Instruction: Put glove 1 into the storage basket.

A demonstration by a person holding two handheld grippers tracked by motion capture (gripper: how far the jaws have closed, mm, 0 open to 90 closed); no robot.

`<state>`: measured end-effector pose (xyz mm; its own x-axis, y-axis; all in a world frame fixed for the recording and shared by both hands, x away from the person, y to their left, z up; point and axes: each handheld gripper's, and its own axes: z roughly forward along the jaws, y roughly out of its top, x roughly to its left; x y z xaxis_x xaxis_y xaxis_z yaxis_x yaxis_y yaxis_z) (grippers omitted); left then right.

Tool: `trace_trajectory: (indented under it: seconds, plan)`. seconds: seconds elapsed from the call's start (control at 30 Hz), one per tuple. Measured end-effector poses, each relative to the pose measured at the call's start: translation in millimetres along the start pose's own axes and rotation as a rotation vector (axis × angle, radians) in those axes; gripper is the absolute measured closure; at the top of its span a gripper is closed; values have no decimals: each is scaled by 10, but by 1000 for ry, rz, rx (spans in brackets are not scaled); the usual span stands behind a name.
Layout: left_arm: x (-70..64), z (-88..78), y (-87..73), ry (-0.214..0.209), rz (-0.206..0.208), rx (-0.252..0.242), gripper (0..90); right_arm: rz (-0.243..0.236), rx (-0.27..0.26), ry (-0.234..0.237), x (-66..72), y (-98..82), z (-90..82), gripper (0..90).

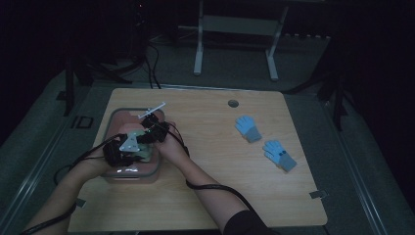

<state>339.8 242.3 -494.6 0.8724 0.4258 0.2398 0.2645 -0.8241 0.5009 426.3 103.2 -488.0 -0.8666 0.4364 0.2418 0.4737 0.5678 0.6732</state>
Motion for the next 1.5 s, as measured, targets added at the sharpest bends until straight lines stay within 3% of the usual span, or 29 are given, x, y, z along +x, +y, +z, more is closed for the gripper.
trace_trajectory:
  seconds: [0.1,0.23,0.33,0.4,0.53,0.63,0.7,0.87,0.97,1.17,1.23,1.5]
  plan:
    - [10,59,16,-2,-7,61,737,14,37,-7,-42,1,35,505]
    - [58,97,9,-21,-30,90,707,13,56,-18,-37,-20,46,452]
    - [77,87,5,-39,-65,90,642,8,32,-17,-35,-27,28,416]
    - [76,64,3,-34,-105,101,547,7,17,-21,-30,-23,1,389]
    - [80,-14,-28,-2,-199,90,470,7,-12,-18,-7,-10,-94,345]
    - [66,-107,-52,15,-231,61,437,-8,-24,-26,27,-11,-168,289]
    - [44,-172,-55,21,-252,35,402,-15,-40,-2,46,-26,-235,248]
    - [-24,-247,3,38,-277,32,368,-20,-88,29,61,-83,-398,198]
    - [-69,-267,93,36,-275,35,368,-21,-97,44,46,-138,-485,172]
    - [-160,-292,325,28,-271,-20,374,-25,-104,48,-9,-267,-690,173]
    - [-198,-283,408,5,-271,-37,374,-29,-111,45,-37,-324,-769,172]
    - [-428,-185,748,-55,-193,-65,377,-39,-117,13,-198,-630,-1111,167]
